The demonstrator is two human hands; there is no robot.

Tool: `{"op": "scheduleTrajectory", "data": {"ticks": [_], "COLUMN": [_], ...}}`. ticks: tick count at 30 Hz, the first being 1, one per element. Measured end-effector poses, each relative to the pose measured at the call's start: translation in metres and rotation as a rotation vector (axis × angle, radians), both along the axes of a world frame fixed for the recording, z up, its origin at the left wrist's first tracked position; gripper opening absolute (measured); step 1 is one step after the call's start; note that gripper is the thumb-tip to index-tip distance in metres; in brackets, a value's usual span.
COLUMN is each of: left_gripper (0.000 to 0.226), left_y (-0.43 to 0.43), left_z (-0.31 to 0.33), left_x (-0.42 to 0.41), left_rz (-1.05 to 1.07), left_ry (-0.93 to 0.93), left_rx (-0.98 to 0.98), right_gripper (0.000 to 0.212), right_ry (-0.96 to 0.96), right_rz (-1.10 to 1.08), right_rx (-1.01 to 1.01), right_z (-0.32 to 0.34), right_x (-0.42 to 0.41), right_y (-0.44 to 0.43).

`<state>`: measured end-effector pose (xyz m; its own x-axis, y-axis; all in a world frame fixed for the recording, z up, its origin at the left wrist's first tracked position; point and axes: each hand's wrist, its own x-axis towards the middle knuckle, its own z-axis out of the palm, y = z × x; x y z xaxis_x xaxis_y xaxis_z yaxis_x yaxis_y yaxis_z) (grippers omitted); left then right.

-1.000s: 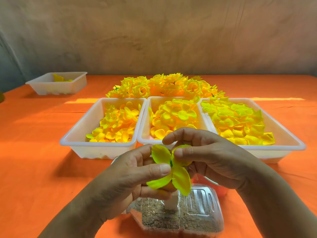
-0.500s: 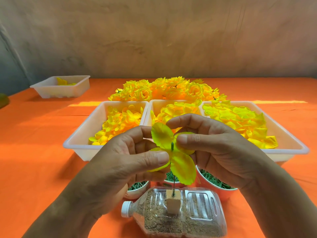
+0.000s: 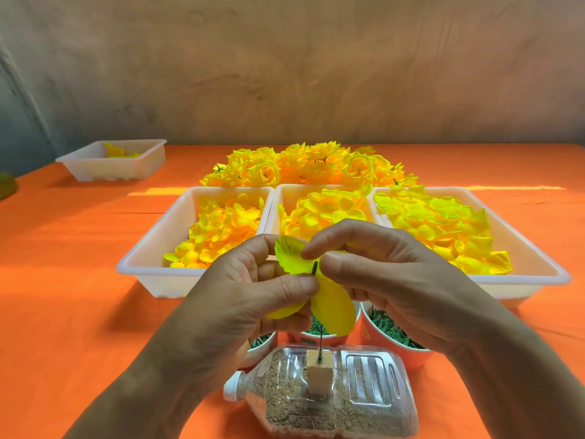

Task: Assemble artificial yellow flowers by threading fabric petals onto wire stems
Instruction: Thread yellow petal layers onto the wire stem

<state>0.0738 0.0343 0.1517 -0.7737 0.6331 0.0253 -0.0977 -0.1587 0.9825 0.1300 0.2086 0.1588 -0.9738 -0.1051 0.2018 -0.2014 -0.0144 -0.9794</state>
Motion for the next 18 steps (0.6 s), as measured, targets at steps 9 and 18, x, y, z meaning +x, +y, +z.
{"op": "scheduleTrajectory", "data": {"ticks": [9, 18], "left_gripper": [0.02, 0.017], "left_y": [0.002, 0.0039], "left_z": [-0.0036, -0.0056], "left_x": [-0.0018, -0.0038], "left_rz": [0.039, 0.048], "left_ry": [0.038, 0.077], "left_rx": [-0.007, -0.02], "right_gripper": [0.012, 0.013], "right_ry": [0.208, 0.191], "right_rz": [-0.204, -0.212], "right_rx": [0.197, 0.257], "right_z": [-0.0045, -0.0053], "right_x": [-0.0007, 0.0026], "right_y": [0.0005, 0.0047]}}
